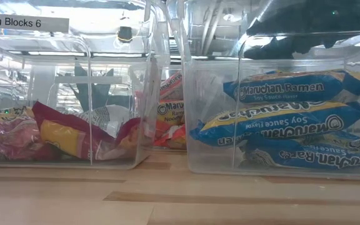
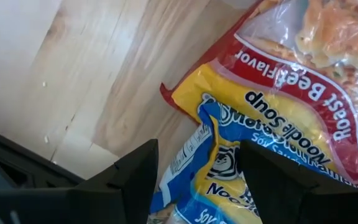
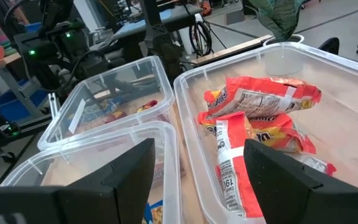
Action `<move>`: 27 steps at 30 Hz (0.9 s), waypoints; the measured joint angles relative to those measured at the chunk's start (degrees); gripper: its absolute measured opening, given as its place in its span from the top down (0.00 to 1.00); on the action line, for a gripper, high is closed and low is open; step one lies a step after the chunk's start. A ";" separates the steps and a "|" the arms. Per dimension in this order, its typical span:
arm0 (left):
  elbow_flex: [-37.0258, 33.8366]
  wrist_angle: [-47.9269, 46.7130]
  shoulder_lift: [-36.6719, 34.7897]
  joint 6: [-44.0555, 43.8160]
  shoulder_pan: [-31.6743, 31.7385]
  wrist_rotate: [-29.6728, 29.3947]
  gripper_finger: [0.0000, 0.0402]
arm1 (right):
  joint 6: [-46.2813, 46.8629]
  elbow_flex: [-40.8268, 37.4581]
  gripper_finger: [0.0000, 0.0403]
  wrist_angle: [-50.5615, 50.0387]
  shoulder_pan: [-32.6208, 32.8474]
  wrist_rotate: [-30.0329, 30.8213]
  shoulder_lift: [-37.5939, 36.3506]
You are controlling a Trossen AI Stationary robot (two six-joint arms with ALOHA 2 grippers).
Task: Sort Maruchan noodles
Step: Put the blue noodle pack into the bottom right transparent bin
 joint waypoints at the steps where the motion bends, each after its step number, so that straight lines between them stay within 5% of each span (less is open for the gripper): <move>1: 0.00 -0.01 0.12 0.21 -0.01 0.01 0.47 | 0.02 0.00 0.33 0.00 0.00 0.00 0.00; 8: 0.00 -0.23 0.01 2.59 1.02 1.79 0.54 | 0.46 0.00 0.33 0.00 0.00 0.00 0.00; 16: 0.51 0.52 -0.04 14.88 3.48 5.93 0.96 | 0.44 0.00 0.33 0.00 0.00 0.00 0.00; 27: 13.00 -10.98 -2.36 24.37 4.05 3.23 1.00 | 0.44 0.00 0.33 0.00 0.00 0.00 0.00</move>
